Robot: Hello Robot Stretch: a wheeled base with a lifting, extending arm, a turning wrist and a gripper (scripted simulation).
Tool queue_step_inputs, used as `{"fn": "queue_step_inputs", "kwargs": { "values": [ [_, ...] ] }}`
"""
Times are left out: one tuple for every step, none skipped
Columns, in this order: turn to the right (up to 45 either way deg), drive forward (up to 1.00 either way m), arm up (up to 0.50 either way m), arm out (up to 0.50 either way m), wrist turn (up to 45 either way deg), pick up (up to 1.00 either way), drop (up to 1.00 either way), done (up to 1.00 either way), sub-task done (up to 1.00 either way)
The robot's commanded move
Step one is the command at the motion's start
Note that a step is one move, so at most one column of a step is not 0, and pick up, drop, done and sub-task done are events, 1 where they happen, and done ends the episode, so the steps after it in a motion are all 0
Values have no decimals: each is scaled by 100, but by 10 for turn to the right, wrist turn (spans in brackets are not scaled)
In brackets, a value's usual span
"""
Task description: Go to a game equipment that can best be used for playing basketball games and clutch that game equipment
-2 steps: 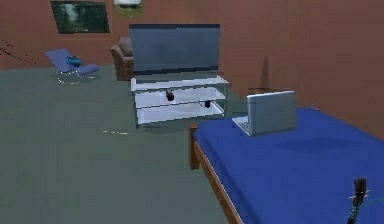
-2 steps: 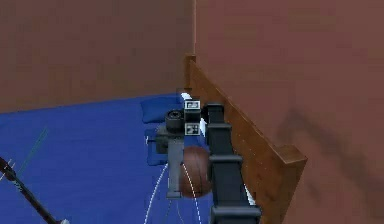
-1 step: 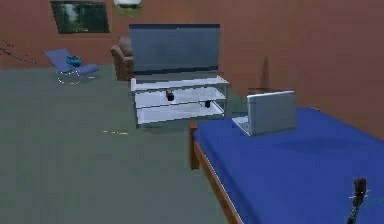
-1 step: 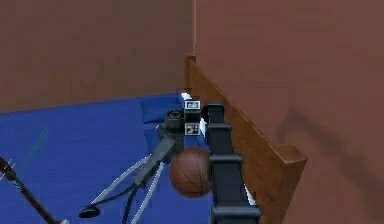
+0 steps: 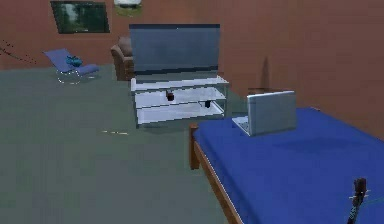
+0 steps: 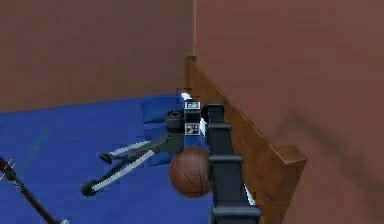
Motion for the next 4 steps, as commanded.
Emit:
{"fn": "queue_step_inputs", "kwargs": {
  "values": [
    [0,0,0,0,450,0,0,0,0],
    [0,0,0,0,450,0,0,0,0],
    [0,0,0,0,90,0,0,0,0],
    [0,0,-30,0,0,0,0,0,0]
  ]
}}
